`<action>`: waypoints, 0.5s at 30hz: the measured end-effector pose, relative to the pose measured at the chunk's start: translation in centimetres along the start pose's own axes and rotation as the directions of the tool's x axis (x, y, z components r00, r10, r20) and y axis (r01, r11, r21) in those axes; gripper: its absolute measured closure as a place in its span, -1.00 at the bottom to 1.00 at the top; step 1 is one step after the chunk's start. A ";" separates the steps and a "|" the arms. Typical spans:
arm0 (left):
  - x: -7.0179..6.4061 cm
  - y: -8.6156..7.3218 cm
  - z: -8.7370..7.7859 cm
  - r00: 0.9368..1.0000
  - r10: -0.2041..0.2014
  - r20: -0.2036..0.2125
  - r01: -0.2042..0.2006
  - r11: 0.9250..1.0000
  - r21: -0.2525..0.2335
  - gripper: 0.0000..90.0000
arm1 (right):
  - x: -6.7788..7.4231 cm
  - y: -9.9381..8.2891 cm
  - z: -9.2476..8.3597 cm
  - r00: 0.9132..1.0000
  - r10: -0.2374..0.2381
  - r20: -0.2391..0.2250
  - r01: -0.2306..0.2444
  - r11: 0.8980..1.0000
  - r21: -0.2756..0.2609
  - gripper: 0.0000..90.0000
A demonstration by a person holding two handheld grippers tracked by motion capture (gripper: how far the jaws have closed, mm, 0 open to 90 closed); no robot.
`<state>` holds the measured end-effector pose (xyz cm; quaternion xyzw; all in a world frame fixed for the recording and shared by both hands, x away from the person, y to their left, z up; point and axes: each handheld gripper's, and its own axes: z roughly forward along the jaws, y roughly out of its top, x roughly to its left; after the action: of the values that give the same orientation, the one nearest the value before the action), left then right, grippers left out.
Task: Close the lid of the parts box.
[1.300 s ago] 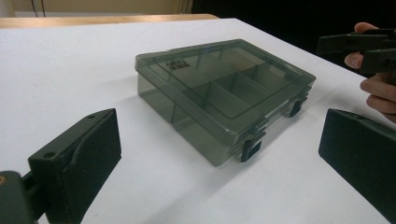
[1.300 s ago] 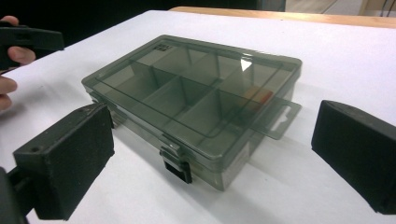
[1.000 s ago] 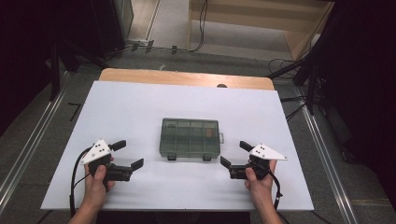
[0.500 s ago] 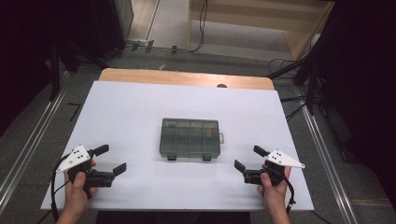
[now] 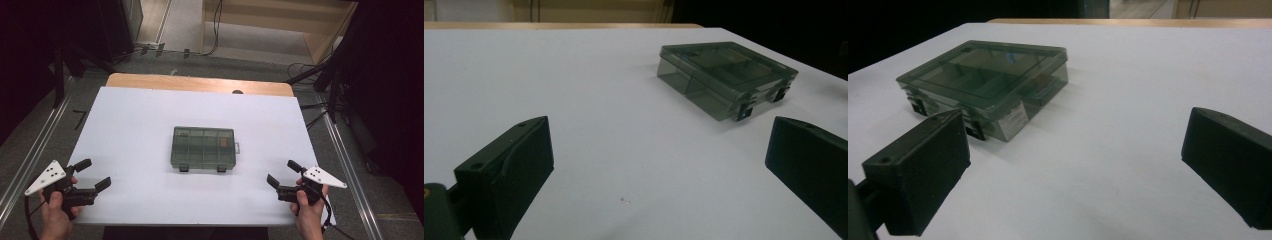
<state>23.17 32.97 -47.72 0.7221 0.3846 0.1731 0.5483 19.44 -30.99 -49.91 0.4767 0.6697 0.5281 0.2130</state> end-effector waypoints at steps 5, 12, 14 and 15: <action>0.6 0.1 -0.6 0.999 0.018 -0.032 -0.018 1.000 0.006 -1.00 | -1.1 -0.1 -0.7 1.000 0.008 0.024 -0.008 1.000 -0.013 -1.00; 1.5 -0.1 -1.2 0.999 0.002 -0.034 -0.002 1.000 -0.009 -1.00 | -2.4 -0.4 -1.5 0.998 0.034 0.054 -0.033 0.999 -0.024 -1.00; 1.8 -0.1 -1.3 0.999 -0.003 -0.040 0.003 1.000 -0.010 -1.00 | -2.8 -0.5 -1.7 0.997 0.035 0.063 -0.033 0.999 -0.031 -1.00; 2.0 -0.2 -1.4 0.999 -0.005 -0.043 0.004 1.000 -0.011 -1.00 | -2.9 -0.5 -1.9 0.997 0.040 0.065 -0.038 0.999 -0.034 -1.00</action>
<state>23.45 35.38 -47.74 0.7144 0.3969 0.1892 0.5444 19.09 -34.47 -50.35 0.5033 0.6442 0.5269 0.2324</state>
